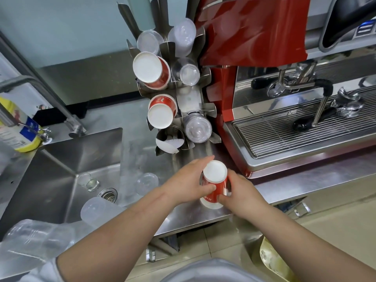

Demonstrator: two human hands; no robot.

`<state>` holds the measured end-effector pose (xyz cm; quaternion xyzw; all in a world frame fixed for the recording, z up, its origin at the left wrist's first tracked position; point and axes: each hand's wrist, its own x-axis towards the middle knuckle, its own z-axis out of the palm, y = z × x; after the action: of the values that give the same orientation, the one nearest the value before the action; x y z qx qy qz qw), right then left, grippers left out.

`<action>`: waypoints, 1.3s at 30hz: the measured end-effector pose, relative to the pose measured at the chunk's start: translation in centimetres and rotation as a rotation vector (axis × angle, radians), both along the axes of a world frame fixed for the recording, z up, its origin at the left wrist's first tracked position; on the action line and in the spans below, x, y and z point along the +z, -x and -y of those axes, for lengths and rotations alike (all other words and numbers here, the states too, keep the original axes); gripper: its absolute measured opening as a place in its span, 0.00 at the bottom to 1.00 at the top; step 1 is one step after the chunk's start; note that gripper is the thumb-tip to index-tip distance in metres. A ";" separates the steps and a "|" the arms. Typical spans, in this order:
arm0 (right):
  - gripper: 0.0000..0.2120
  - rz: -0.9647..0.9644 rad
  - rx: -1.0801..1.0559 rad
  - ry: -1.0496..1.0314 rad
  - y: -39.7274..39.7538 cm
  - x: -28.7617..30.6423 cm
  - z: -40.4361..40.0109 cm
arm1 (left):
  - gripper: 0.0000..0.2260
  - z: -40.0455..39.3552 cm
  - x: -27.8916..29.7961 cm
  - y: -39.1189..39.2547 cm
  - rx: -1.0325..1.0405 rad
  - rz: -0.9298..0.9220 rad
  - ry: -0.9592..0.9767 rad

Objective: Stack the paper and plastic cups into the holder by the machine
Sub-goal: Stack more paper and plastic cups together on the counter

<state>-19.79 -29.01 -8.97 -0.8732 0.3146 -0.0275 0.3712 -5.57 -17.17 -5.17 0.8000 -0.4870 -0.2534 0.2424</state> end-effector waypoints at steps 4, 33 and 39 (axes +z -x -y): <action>0.24 0.011 -0.007 0.107 -0.3 2.5 0.0 | 0.38 0.3 1.4 -0.7 -0.089 0.100 -0.062; 0.10 -0.136 0.501 0.309 -10.2 8.4 -8.3 | 0.31 -10.8 8.1 -11.4 -0.188 0.329 -0.556; 0.21 -0.144 0.435 0.206 -10.4 4.2 -9.9 | 0.41 -11.6 4.5 -10.4 -0.075 0.238 -0.395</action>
<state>-9.41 -19.15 -4.78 -0.9532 0.1403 0.0835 0.2543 4.81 -5.54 -0.68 0.8373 -0.4827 -0.2565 0.0126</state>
